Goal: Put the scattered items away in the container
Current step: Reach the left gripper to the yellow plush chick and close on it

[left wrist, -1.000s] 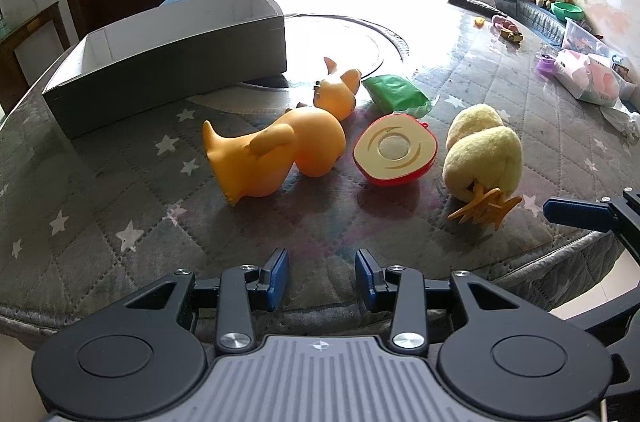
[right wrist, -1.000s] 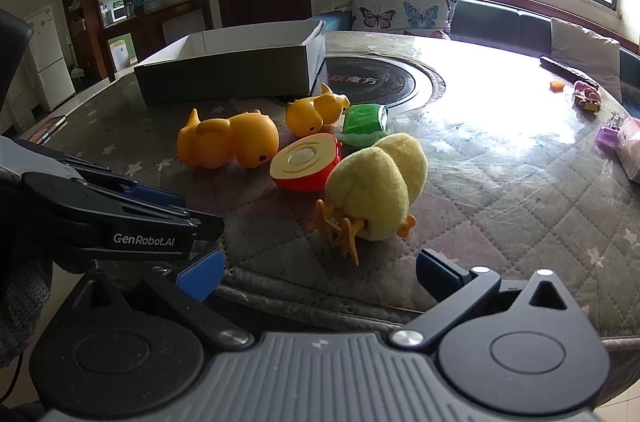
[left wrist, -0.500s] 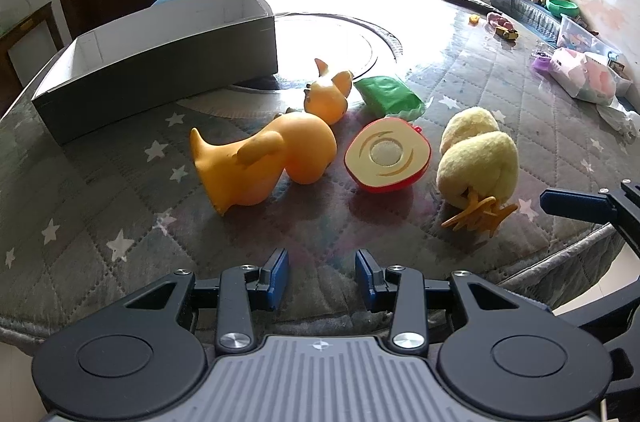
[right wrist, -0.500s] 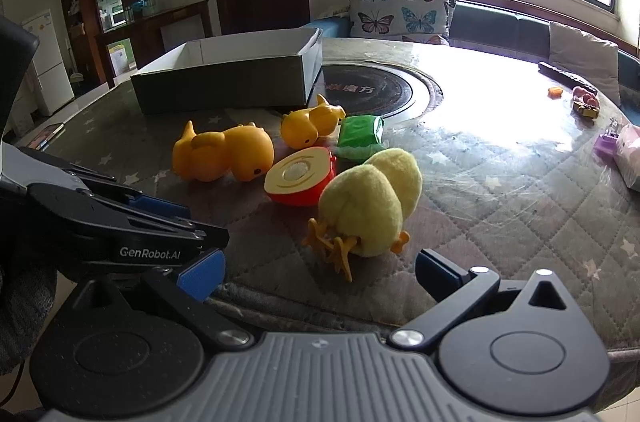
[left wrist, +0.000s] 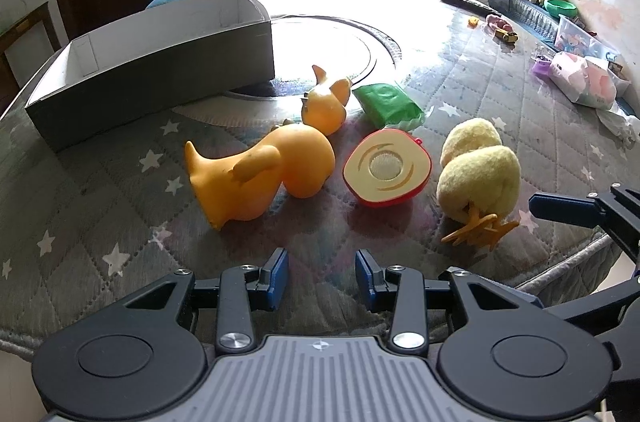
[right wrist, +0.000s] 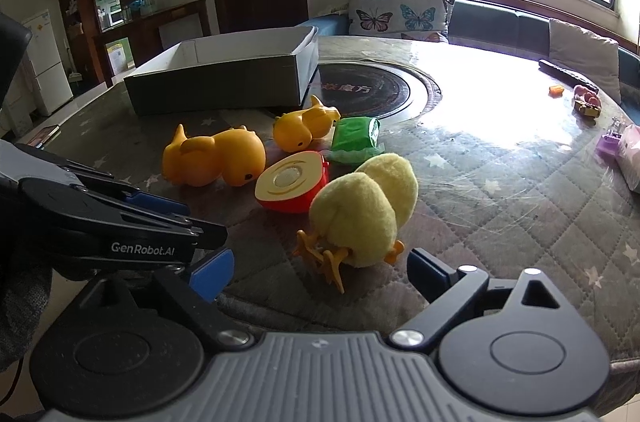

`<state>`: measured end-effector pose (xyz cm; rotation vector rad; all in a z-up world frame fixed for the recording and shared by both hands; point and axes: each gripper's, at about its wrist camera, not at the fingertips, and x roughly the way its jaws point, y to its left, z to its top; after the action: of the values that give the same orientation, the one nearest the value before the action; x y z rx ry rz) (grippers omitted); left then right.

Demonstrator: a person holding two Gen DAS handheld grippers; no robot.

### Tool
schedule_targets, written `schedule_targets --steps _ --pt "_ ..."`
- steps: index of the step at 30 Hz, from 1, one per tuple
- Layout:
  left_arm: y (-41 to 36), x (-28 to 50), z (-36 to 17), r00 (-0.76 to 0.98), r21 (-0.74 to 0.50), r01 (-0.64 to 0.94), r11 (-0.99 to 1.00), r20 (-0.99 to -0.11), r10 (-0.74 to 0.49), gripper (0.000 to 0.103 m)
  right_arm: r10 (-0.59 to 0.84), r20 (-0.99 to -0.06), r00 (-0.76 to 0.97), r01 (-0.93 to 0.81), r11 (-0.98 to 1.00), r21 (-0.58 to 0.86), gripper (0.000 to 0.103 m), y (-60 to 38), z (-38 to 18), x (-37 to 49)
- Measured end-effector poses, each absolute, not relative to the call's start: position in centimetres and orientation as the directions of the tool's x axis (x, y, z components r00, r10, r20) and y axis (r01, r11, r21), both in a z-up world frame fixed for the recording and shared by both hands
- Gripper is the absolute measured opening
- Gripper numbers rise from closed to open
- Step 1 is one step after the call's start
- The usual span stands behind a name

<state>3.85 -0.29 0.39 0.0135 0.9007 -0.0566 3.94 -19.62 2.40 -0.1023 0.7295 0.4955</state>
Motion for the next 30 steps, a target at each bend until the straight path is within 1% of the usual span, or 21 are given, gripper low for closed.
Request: schedule_targets --steps 2,10,11,13,14,18,23,30 --pt "-0.2 4.0 0.4 0.619 -0.016 0.055 0.998 -0.784 -0.047 0.040 0.395 -0.662 0.637 -0.460 0.884 0.085 0.092 -19.7 2.3 4.1" --pt "0.0 4.8 0.8 0.622 -0.034 0.059 0.998 -0.780 -0.064 0.040 0.378 -0.671 0.637 -0.437 0.895 0.090 0.081 -20.2 2.1 4.7" --pt "0.0 4.9 0.9 0.624 -0.036 0.062 0.997 -0.779 -0.067 0.040 0.374 -0.672 0.639 -0.432 0.897 0.089 0.076 -20.3 2.1 4.8" --pt "0.0 5.0 1.1 0.627 -0.040 0.069 0.997 -0.776 -0.075 0.040 0.364 -0.671 0.646 -0.419 0.904 0.087 0.073 -20.6 2.2 4.9" --pt "-0.1 5.1 1.2 0.628 -0.043 0.074 0.996 -0.774 -0.080 0.040 0.359 -0.671 0.649 -0.412 0.907 0.086 0.067 -20.8 2.2 4.9" --pt "-0.2 5.4 1.6 0.630 -0.064 0.090 0.994 -0.769 -0.106 0.040 0.337 -0.669 0.663 -0.384 0.919 0.083 0.063 -21.4 2.4 5.1" --pt "-0.5 6.0 2.1 0.633 -0.082 0.113 0.990 -0.762 -0.136 0.040 0.309 -0.666 0.679 -0.358 0.931 0.067 0.063 -22.2 2.5 5.5" --pt "-1.3 7.1 3.4 0.641 -0.124 0.158 0.980 -0.742 -0.197 0.040 0.336 -0.665 0.667 -0.372 0.923 0.093 0.064 -22.3 2.4 5.9"
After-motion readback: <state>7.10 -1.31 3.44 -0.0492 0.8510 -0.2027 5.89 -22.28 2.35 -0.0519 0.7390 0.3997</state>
